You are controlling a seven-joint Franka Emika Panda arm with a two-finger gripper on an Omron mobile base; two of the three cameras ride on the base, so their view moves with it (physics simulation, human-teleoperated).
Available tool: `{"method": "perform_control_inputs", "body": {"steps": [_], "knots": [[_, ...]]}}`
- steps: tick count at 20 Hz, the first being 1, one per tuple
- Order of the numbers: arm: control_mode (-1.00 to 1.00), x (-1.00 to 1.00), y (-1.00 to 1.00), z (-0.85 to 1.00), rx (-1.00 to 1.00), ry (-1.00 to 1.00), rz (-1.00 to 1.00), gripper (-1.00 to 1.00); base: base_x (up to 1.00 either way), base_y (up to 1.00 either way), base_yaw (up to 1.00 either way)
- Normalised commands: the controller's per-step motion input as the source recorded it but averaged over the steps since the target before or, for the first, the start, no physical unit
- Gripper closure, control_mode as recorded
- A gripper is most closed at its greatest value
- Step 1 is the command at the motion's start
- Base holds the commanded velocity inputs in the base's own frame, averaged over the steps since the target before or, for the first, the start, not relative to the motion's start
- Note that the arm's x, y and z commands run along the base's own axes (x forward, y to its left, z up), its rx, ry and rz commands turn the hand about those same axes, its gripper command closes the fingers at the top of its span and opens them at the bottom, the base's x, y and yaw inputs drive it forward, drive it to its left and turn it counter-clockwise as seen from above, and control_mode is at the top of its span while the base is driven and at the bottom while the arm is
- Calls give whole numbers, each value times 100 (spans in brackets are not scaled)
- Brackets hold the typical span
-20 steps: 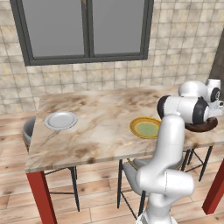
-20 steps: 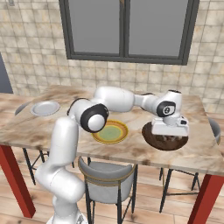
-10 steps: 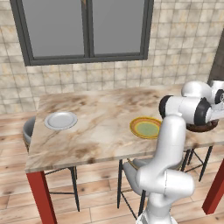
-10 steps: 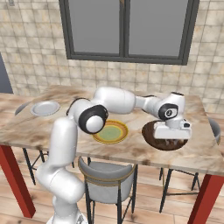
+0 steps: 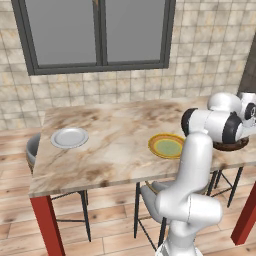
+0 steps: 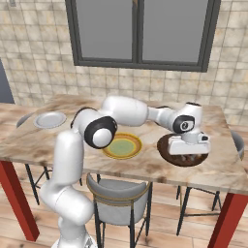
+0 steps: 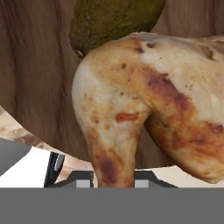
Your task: Pick the chicken drumstick and avocado from their plates and place them in the bowl. Then put the bowl in the fridge.
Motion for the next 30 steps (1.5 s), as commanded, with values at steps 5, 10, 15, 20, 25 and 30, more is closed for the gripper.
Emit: {"method": "perform_control_inputs", "body": {"steps": [5,10,15,20,25,30], "knots": [[-100,0,7,-5,0,1,10,100,0,0,0],[-100,4,9,-13,0,6,11,100,0,0,0],[-100,10,14,-12,1,5,12,100,0,0,0],[-100,23,12,-1,2,2,14,100,0,0,0],[-100,15,8,-6,2,8,14,100,0,0,0],[-100,5,4,-10,4,13,14,100,0,0,0]]}}
